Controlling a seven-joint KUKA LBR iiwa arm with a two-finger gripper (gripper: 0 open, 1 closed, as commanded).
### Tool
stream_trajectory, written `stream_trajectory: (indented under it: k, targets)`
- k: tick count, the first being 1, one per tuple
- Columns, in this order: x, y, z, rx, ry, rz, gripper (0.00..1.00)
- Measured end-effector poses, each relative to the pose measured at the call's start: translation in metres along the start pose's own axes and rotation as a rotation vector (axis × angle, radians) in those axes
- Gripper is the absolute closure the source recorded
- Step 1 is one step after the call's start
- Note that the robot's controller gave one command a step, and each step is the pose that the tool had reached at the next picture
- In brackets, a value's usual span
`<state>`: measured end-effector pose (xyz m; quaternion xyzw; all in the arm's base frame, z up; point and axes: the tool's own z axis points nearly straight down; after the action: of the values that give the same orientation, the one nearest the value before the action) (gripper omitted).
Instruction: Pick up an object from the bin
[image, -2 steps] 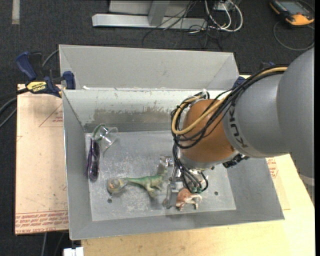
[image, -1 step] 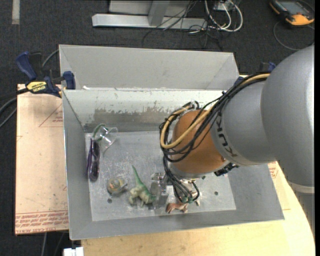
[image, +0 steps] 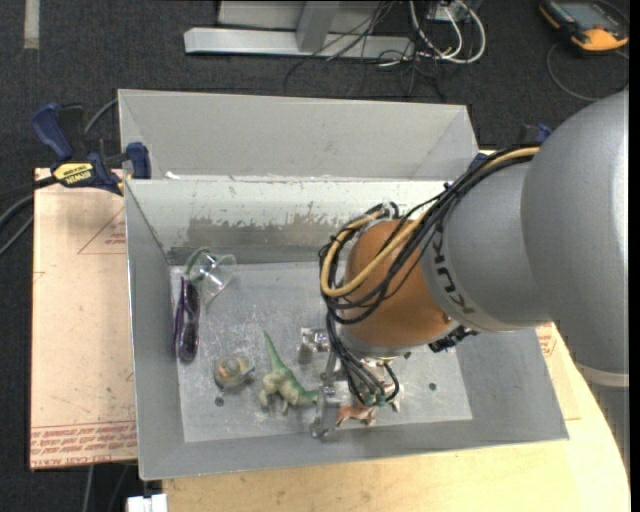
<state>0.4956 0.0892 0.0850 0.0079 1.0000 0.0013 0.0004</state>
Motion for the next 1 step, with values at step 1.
stream_trajectory:
  k: [1]
  targets:
    - [0.0, 0.0, 0.0, 0.0, 0.0, 0.0, 0.0]
